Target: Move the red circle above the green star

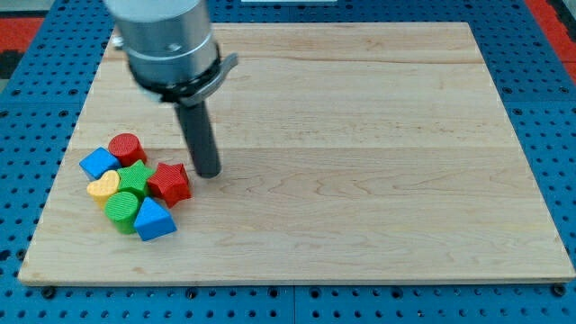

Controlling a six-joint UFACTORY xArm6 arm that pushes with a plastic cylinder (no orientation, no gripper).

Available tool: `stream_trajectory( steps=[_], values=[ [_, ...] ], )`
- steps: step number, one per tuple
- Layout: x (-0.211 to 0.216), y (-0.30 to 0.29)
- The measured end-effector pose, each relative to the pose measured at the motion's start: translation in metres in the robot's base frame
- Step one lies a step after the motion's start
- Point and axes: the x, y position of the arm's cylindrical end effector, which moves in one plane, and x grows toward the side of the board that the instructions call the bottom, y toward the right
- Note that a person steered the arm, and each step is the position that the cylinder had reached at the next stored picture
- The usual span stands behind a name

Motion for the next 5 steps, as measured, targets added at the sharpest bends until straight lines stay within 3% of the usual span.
stream_trajectory(
  steps=[1,2,5],
  values=[
    [-0.029,0.011],
    [-0.059,-0.012],
    [-0.040,-0.204]
  ],
)
